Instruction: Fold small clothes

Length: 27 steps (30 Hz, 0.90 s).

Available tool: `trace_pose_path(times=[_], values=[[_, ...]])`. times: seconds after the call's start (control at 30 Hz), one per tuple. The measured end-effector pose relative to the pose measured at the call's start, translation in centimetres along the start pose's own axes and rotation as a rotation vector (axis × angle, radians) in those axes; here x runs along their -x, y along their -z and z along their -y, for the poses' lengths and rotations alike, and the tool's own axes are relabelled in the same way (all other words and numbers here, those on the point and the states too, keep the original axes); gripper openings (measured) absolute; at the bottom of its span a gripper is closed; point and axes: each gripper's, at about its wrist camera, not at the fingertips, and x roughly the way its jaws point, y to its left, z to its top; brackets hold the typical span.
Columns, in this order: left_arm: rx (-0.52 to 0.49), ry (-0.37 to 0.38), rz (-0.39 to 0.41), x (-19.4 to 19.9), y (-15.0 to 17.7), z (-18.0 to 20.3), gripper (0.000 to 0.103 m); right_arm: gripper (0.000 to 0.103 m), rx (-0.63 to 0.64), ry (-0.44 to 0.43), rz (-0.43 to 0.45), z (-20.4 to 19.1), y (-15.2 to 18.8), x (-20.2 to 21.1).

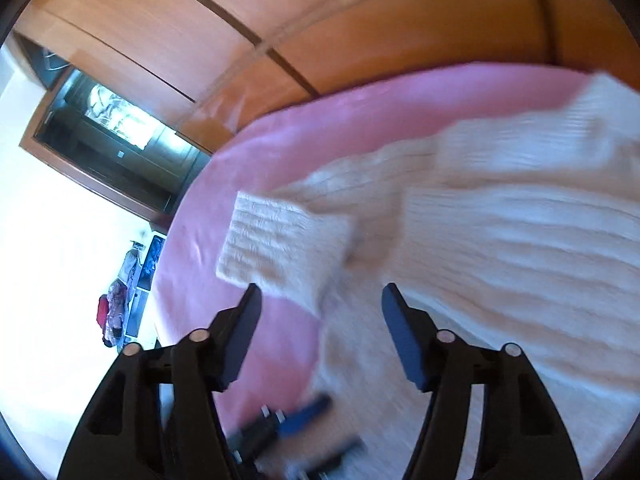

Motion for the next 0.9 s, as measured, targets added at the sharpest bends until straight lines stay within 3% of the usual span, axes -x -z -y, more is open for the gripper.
trace_pose_path(times=[0.13, 0.17, 0.23, 0.27, 0.43, 0.6, 0.77, 0.9], values=[[0.01, 0.016, 0.004, 0.3, 0.1, -0.4, 0.058, 0.045, -0.042, 0.082, -0.064, 0.1, -0.9, -5.4], [0.007, 0.02, 0.001, 0.3, 0.1, -0.4, 0.058, 0.03, -0.043, 0.09, -0.067, 0.1, -0.8, -5.9], [-0.001, 0.019, 0.003, 0.2, 0.2, -0.3, 0.06, 0.009, -0.026, 0.104, -0.046, -0.5, -1.0, -6.4], [-0.002, 0.022, 0.003, 0.3, 0.3, -0.3, 0.062, 0.007, -0.001, 0.113, -0.029, -1.3, -1.1, -6.4], [0.0, 0.027, 0.004, 0.5, 0.4, -0.2, 0.062, 0.006, 0.137, 0.133, 0.067, -4.4, -1.0, -2.3], [-0.003, 0.022, 0.002, 0.7, 0.4, 0.0, 0.062, 0.006, 0.186, 0.162, 0.261, -5.9, -1.8, 6.2], [-0.01, 0.008, -0.001, 0.5, 0.1, 0.3, 0.062, 0.006, 0.127, 0.175, 0.45, -3.4, -1.0, 16.3], [-0.016, -0.006, -0.005, -0.2, 0.1, 0.5, 0.062, 0.006, 0.037, 0.215, 0.537, 1.3, 1.1, 22.0]])
